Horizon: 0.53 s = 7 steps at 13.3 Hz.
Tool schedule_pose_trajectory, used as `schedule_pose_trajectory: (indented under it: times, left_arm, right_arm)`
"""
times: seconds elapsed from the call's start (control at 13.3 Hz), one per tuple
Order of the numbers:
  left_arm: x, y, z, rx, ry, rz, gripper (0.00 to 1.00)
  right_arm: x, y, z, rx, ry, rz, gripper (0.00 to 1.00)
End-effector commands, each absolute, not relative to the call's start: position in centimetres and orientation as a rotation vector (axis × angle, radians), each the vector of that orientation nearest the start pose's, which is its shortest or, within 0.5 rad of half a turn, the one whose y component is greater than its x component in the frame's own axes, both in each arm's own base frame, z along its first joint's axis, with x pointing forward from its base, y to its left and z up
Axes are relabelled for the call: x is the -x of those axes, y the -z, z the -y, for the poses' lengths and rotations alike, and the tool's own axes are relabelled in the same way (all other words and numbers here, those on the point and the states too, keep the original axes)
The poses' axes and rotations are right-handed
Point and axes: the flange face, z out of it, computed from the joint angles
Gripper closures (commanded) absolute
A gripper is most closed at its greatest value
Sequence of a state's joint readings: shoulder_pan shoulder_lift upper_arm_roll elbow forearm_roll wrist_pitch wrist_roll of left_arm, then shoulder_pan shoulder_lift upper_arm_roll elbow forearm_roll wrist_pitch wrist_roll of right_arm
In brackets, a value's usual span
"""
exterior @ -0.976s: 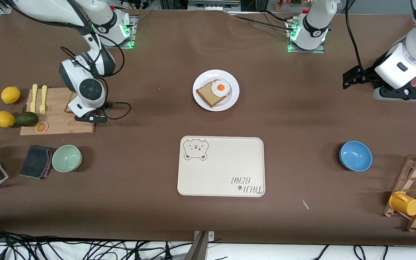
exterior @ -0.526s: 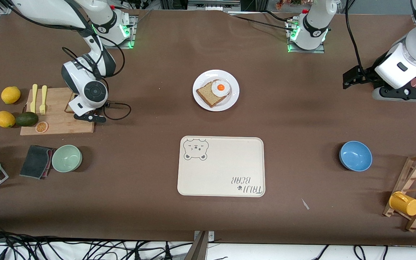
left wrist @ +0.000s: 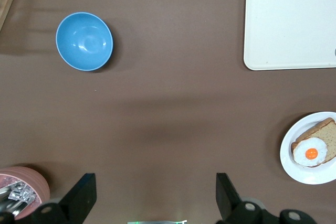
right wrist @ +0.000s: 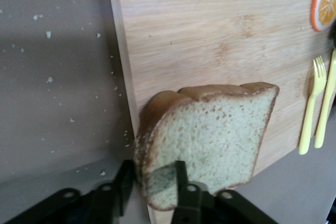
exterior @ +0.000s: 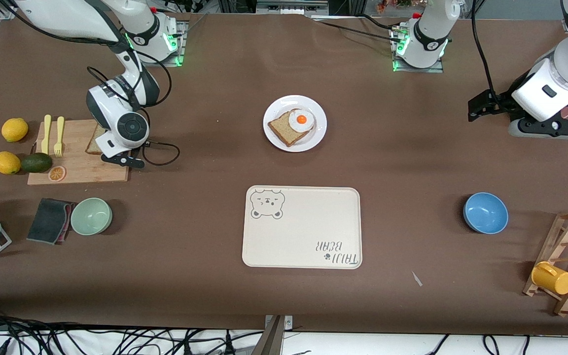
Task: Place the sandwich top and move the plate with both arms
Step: 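Close the right gripper on the bread slice edge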
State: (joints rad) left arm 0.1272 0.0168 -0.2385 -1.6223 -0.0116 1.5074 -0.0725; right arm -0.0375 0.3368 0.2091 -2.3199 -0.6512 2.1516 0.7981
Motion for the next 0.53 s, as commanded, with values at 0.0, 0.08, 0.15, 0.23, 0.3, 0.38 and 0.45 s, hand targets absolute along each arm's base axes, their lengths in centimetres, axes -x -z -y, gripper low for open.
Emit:
schedule_pose_trajectory:
  times: [0.0,0.08,0.15,0.23,0.3,0.38,0.45]
  left_arm:
    - [-54.5,-59.3,6.1,3.158,-0.217,-0.062,0.00]
    - [-54.5,-59.3,6.1,3.158,-0.217,-0.064,0.00]
    - [-54.5,-59.3,6.1,3.158,-0.217,-0.062,0.00]
    - [-54.5,-59.3,6.1,3.158,-0.219,-0.062,0.00]
    - [-54.5,-59.3,6.1,3.158,-0.219,-0.062,0.00]
    - [-54.5,-59.3,6.1,3.158,-0.219,-0.062,0.00]
    - [-54.5,-59.3,6.1,3.158,-0.219,-0.062,0.00]
  right_arm:
    - [-46.6,-17.7,-6.2,-2.561,0.272,0.208,1.00]
    - [-46.9,-18.8,-6.2,-2.571,0.247,0.198,1.00]
    - [-47.3,-20.5,-6.2,-2.575,0.217,0.212,1.00]
    - [-47.4,-22.5,-6.6,-2.583,0.205,0.254,1.00]
    - [-47.3,-24.7,-7.8,-2.617,0.209,0.289,1.00]
    - [-47.2,-27.1,-9.5,-2.681,0.224,0.328,1.00]
    - [-47.1,-29.5,-11.2,-2.729,0.230,0.333,1.00]
